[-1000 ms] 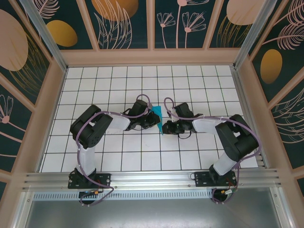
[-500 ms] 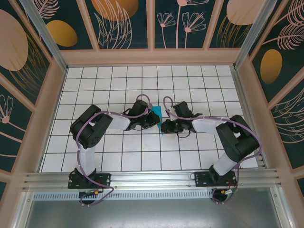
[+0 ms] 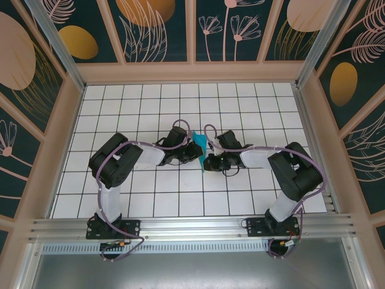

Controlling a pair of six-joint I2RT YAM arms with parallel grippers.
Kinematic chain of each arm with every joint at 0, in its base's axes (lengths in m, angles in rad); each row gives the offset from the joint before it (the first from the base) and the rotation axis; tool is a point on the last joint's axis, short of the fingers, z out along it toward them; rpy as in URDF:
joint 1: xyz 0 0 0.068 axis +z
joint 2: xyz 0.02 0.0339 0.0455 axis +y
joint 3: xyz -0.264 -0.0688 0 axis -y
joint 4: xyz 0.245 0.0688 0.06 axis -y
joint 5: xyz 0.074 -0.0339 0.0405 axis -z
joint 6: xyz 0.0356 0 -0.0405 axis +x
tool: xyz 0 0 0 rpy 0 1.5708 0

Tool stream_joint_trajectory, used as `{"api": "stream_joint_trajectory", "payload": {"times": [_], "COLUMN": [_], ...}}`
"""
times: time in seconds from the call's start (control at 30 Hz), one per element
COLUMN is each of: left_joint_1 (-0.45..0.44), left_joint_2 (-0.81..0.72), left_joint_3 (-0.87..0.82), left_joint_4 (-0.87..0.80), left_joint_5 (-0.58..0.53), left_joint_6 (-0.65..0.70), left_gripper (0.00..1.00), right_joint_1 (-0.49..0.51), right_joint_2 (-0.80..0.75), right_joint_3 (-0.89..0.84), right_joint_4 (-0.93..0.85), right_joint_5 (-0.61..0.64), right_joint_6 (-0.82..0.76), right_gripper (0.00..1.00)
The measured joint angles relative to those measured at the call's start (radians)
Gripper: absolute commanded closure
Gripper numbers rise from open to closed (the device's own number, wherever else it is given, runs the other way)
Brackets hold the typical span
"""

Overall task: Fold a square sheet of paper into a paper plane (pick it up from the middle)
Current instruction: Fold the wing for the fifth time at the center of the table.

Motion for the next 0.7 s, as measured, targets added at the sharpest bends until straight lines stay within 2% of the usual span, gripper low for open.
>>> {"api": "stream_joint_trajectory", "payload": {"times": [0.3,0.5,0.7], "left_joint_1": [0.000,0.000,0.000], "left_joint_2": [0.000,0.000,0.000], "left_joint_3": [0.000,0.000,0.000], "left_joint_4": [0.000,0.000,0.000], "left_joint_5": [-0.002,-0.002,-0.002], "left_joint_6": [0.000,0.000,0.000], "left_gripper": [0.86,0.86,0.86], "right_joint_1": [0.002,0.002,0.005], "right_joint_2": [-0.008,-0.093,-0.059], "right_joint_3": [-0.003,-0.003,-0.002], "right_joint_4": [-0.001,0.019,0.044], "right_joint_5": [0.007,-0.006,-0.039], "right_joint_6": [0.000,0.000,0.000], "right_gripper": [0.85,0.85,0.86]}}
